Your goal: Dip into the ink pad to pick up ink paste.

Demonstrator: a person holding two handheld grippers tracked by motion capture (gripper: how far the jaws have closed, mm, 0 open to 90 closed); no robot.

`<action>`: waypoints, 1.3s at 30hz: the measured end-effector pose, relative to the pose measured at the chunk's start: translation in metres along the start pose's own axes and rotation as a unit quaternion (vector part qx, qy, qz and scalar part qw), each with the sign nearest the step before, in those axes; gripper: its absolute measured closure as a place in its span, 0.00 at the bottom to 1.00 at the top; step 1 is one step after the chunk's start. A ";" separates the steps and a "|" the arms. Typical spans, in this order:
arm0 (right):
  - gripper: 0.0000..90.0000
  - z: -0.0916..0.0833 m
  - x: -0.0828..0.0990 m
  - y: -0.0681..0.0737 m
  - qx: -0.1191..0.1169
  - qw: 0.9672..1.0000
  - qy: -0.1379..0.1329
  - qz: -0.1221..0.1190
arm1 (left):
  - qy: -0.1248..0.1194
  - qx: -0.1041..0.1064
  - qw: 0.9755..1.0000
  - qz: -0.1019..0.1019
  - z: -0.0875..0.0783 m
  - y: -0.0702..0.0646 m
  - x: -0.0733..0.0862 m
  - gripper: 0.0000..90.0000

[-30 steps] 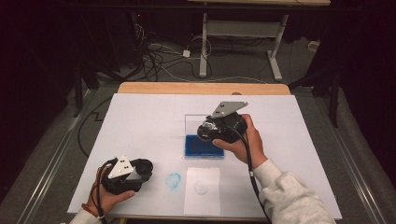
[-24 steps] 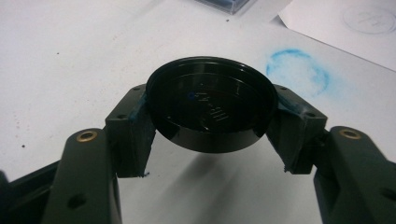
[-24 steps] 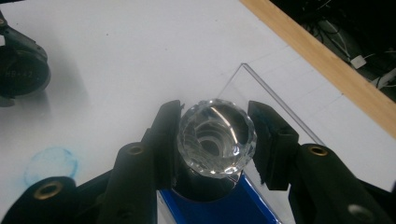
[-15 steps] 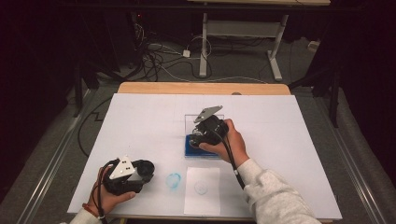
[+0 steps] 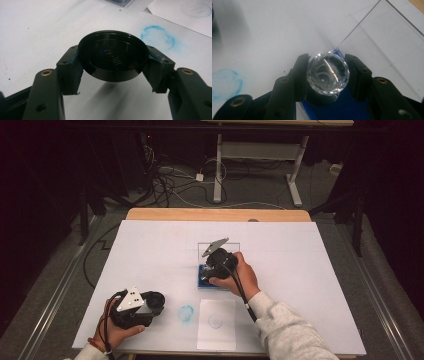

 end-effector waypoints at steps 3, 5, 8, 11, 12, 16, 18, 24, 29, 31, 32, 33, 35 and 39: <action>0.64 0.000 0.000 0.000 0.000 1.000 0.000 -0.002 | 0.001 0.001 1.000 0.000 0.000 0.000 0.000 0.41; 0.64 0.000 0.000 -0.001 0.007 1.000 0.002 -0.005 | 0.001 0.002 1.000 0.000 0.001 0.000 0.000 0.41; 0.64 0.000 0.001 -0.002 0.007 1.000 -0.001 -0.004 | 0.002 0.003 1.000 0.000 0.001 0.000 0.000 0.41; 0.64 0.001 0.001 -0.002 0.008 1.000 -0.002 -0.007 | 0.003 0.006 1.000 0.000 0.001 -0.001 0.000 0.41; 0.64 0.001 0.002 -0.002 0.008 1.000 -0.004 -0.004 | 0.003 0.006 1.000 0.000 0.001 -0.001 0.000 0.41; 0.64 0.001 0.007 -0.002 0.008 1.000 -0.017 0.000 | 0.005 0.008 1.000 0.001 0.002 -0.002 0.000 0.41; 0.64 0.001 0.007 -0.002 0.010 1.000 -0.016 0.002 | 0.006 0.007 1.000 0.002 0.002 -0.002 0.000 0.41; 0.64 0.001 0.008 0.001 0.021 1.000 -0.016 0.002 | 0.005 0.007 1.000 0.002 0.001 -0.003 0.000 0.41; 0.64 0.002 0.008 -0.002 0.017 1.000 -0.018 0.011 | -0.004 0.011 1.000 -0.019 0.002 -0.006 0.001 0.41; 0.64 0.003 0.008 -0.003 0.017 1.000 -0.015 0.006 | -0.006 0.013 1.000 -0.026 0.002 -0.007 0.001 0.41; 0.64 0.003 0.008 -0.002 0.017 1.000 -0.015 0.005 | -0.004 0.012 1.000 -0.022 0.001 -0.006 0.001 0.41; 0.64 0.003 0.008 -0.002 0.019 1.000 -0.013 0.003 | 0.005 0.007 1.000 0.000 0.000 -0.003 0.001 0.41; 0.64 0.002 0.007 0.001 0.025 1.000 -0.007 -0.008 | 0.005 0.008 1.000 0.000 0.001 -0.003 0.001 0.41; 0.64 0.002 0.007 0.003 0.034 0.999 0.001 -0.016 | 0.006 0.009 1.000 0.000 0.001 -0.003 0.001 0.41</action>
Point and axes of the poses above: each handheld gripper's, and its own axes: z roughly forward along the jaws, x roughly out of its underside, y roughly to its left, the point moved 4 cm from there along z, roughly forward along the jaws, and after that the axes turned 4 degrees about -z, right-handed, at the moved point
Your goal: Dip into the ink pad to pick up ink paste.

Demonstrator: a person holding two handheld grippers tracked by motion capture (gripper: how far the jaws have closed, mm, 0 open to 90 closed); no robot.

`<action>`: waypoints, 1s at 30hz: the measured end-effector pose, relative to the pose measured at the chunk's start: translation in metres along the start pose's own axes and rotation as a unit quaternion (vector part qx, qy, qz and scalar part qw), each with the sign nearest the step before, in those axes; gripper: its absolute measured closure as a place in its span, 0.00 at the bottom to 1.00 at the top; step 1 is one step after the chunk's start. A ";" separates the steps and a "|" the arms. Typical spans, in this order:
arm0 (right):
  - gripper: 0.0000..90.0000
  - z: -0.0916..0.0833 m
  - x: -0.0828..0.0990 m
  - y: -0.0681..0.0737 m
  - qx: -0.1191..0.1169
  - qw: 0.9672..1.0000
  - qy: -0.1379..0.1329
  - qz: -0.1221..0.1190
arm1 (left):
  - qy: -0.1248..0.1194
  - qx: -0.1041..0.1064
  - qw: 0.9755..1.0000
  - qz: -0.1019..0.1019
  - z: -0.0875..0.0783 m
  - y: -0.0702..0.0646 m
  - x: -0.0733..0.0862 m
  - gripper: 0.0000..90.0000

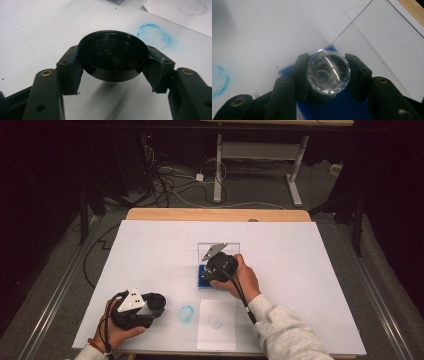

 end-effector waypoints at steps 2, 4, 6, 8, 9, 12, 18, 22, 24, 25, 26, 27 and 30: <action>0.64 0.001 0.000 -0.001 -0.001 1.000 -0.003 -0.004 | 0.000 0.000 1.000 0.000 0.000 0.000 0.000 0.41; 0.64 0.002 -0.001 -0.001 0.004 1.000 0.000 -0.003 | 0.001 0.000 1.000 0.002 0.000 -0.001 0.000 0.41; 0.64 0.002 0.000 -0.001 0.005 1.000 -0.001 0.000 | 0.001 0.000 1.000 0.002 0.000 -0.001 -0.001 0.41; 0.64 0.002 0.000 0.000 0.008 1.000 -0.001 0.001 | 0.001 0.001 1.000 0.002 0.001 -0.001 -0.001 0.41; 0.64 0.001 0.000 0.002 0.015 1.000 0.001 -0.002 | 0.001 0.001 1.000 0.002 0.001 -0.001 -0.001 0.41; 0.64 0.001 0.001 0.003 0.017 1.000 -0.002 -0.003 | 0.002 0.002 1.000 0.002 0.001 -0.001 -0.001 0.41; 0.64 0.000 0.003 0.005 0.023 1.000 -0.008 -0.002 | 0.003 0.003 1.000 0.002 0.001 -0.001 -0.001 0.41; 0.64 0.001 0.004 0.002 0.012 1.000 -0.011 0.006 | 0.003 0.003 1.000 0.001 0.001 -0.002 -0.001 0.41; 0.64 0.001 0.003 0.002 0.014 1.000 -0.013 0.002 | 0.004 0.003 1.000 0.002 0.001 -0.002 -0.001 0.41; 0.64 0.001 0.003 0.004 0.020 1.000 -0.012 0.001 | 0.005 0.002 1.000 0.003 0.001 -0.002 0.000 0.41; 0.64 0.001 0.003 0.006 0.024 1.000 -0.013 -0.001 | 0.005 0.002 1.000 0.002 0.001 -0.001 0.000 0.41; 0.64 0.001 0.003 0.006 0.024 1.000 -0.014 0.000 | 0.005 0.002 1.000 0.002 0.001 -0.001 0.000 0.41; 0.64 0.000 0.003 0.006 0.023 1.000 -0.008 -0.004 | 0.005 0.003 1.000 0.001 0.002 -0.001 0.000 0.41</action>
Point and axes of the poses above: each handheld gripper's, and its own axes: z roughly forward along the jaws, x roughly out of its underside, y roughly to its left, the point moved 4 cm from there along z, roughly forward along the jaws, and after that the axes turned 4 degrees about -z, right-handed, at the moved point
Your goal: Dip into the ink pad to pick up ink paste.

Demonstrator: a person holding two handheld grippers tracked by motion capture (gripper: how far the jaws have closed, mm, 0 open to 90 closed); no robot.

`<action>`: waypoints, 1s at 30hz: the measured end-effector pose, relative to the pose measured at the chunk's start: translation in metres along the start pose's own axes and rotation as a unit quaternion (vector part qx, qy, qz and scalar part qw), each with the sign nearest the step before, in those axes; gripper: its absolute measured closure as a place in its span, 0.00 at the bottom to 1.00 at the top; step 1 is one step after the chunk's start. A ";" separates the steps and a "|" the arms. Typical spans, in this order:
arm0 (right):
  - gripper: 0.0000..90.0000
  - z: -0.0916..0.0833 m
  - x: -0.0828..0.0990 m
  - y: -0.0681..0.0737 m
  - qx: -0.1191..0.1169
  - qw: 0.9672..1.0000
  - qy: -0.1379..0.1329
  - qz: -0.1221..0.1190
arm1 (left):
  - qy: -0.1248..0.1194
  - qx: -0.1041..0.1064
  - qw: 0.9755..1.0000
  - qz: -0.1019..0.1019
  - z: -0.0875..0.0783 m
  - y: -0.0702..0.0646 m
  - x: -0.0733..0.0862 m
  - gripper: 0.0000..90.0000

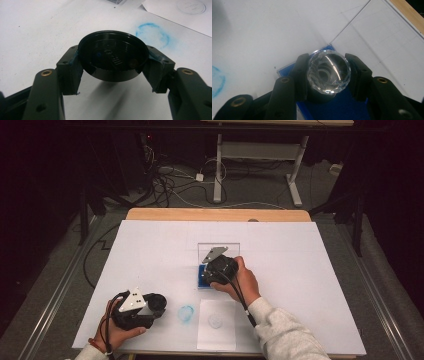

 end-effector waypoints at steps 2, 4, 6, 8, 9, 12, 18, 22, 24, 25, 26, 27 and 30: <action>0.64 0.000 -0.001 -0.002 -0.004 1.000 0.003 -0.001 | 0.000 0.000 1.000 0.000 0.000 0.000 0.000 0.41; 0.64 -0.001 -0.002 -0.006 -0.011 1.000 0.013 0.003 | -0.001 0.001 1.000 0.000 0.000 0.000 -0.001 0.41; 0.64 -0.006 -0.005 -0.006 -0.012 1.000 0.010 -0.003 | -0.002 0.000 1.000 -0.001 -0.001 0.000 -0.001 0.41; 0.64 -0.017 -0.011 -0.008 -0.008 1.000 -0.009 0.004 | -0.002 0.000 1.000 -0.002 0.000 0.001 0.000 0.41; 0.64 -0.024 -0.013 -0.010 -0.007 1.000 -0.018 0.003 | -0.002 0.001 1.000 -0.004 0.000 0.002 0.000 0.41; 0.64 -0.041 -0.020 -0.014 0.003 0.999 -0.032 -0.005 | -0.001 0.001 1.000 -0.003 0.000 0.002 0.000 0.41; 0.64 -0.069 -0.024 -0.029 0.013 0.999 -0.048 -0.004 | -0.002 0.002 1.000 -0.001 0.000 0.000 -0.001 0.41; 0.64 -0.085 -0.024 -0.038 0.024 0.998 -0.055 0.001 | 0.001 0.002 1.000 -0.002 0.001 0.001 -0.001 0.41; 0.64 -0.091 -0.023 -0.041 0.026 0.998 -0.057 0.004 | 0.001 0.002 1.000 -0.002 0.001 0.001 -0.001 0.41; 0.64 -0.094 -0.023 -0.043 0.027 0.998 -0.060 0.004 | 0.001 0.002 1.000 -0.002 0.001 0.001 -0.002 0.41; 0.64 -0.097 -0.024 -0.044 0.029 0.998 -0.062 0.004 | 0.001 0.002 1.000 -0.003 0.001 0.001 -0.001 0.41; 0.64 -0.099 -0.024 -0.045 0.031 0.998 -0.062 0.005 | 0.001 0.002 1.000 -0.003 0.002 0.001 -0.002 0.41; 0.64 -0.103 -0.024 -0.048 0.035 0.998 -0.061 0.002 | 0.002 0.003 1.000 -0.004 0.002 0.001 -0.002 0.41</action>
Point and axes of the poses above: each handheld gripper's, and its own axes: z roughly forward along the jaws, x roughly out of its underside, y roughly to its left, the point moved 4 cm from there along z, roughly forward along the jaws, and after that the axes turned 4 degrees about -z, right-handed, at the moved point
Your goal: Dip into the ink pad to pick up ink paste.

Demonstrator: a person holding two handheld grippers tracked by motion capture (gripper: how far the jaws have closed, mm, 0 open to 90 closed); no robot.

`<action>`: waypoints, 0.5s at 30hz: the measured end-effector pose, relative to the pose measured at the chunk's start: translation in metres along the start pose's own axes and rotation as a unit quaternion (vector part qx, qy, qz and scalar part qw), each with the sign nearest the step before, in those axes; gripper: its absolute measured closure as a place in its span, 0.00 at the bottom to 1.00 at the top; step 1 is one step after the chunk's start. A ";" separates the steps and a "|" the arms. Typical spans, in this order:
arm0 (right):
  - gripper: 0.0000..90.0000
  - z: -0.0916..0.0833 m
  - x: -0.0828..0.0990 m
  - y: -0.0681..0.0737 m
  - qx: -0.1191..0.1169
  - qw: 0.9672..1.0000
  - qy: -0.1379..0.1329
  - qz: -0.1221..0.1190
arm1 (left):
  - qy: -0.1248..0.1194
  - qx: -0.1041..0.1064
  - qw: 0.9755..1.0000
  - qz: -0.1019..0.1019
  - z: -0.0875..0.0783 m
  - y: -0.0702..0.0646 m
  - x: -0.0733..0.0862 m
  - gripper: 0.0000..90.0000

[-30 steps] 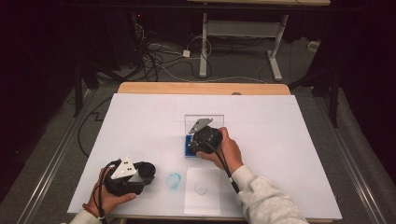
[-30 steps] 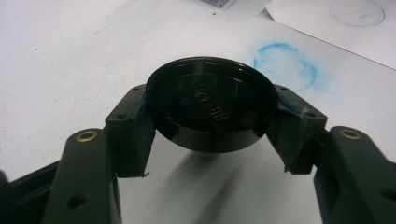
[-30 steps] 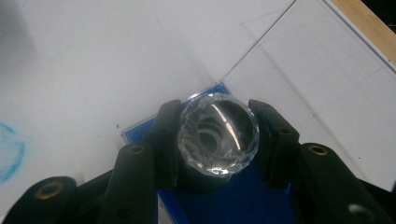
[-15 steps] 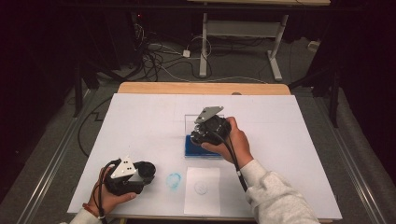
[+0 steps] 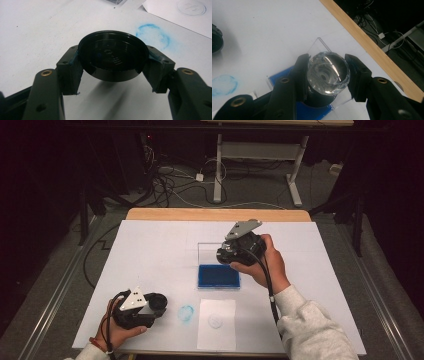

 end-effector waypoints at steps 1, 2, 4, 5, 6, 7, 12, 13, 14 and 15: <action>0.64 0.000 0.000 0.000 -0.001 1.000 0.000 0.001 | 0.000 0.001 1.000 -0.001 0.000 0.000 0.000 0.41; 0.64 0.000 0.001 -0.001 -0.001 1.000 0.002 0.001 | 0.000 0.001 1.000 -0.001 0.000 0.000 0.000 0.41; 0.64 0.003 0.003 -0.001 0.000 1.000 0.006 0.001 | 0.001 0.001 1.000 0.000 0.000 0.000 0.000 0.41; 0.64 0.004 0.005 0.000 -0.001 1.000 0.008 0.005 | 0.001 0.001 1.000 0.000 0.000 0.000 0.000 0.41; 0.64 0.006 0.007 0.000 -0.003 1.000 0.009 0.006 | 0.001 0.002 1.000 0.000 0.000 0.000 0.000 0.41; 0.64 0.010 0.010 0.000 -0.004 1.000 0.013 0.007 | 0.001 0.002 1.000 0.000 0.000 0.000 0.000 0.41; 0.64 0.030 0.023 0.005 -0.014 0.999 0.031 0.012 | 0.001 0.001 1.000 -0.001 0.000 0.001 0.001 0.41; 0.64 0.037 0.027 0.007 -0.018 0.999 0.037 0.012 | 0.001 0.001 1.000 -0.001 0.000 0.001 0.001 0.41; 0.64 0.041 0.029 0.009 -0.021 0.999 0.041 0.013 | 0.002 0.002 1.000 0.000 0.000 0.001 0.001 0.41; 0.64 0.047 0.033 0.012 -0.025 0.999 0.046 0.014 | 0.001 0.002 1.000 -0.001 0.000 0.000 0.001 0.41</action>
Point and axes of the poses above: each handheld gripper's, and its own axes: z roughly forward along the jaws, x roughly out of its underside, y roughly to its left, the point moved 4 cm from there along z, roughly forward along the jaws, and after that the axes turned 4 degrees about -z, right-handed, at the moved point
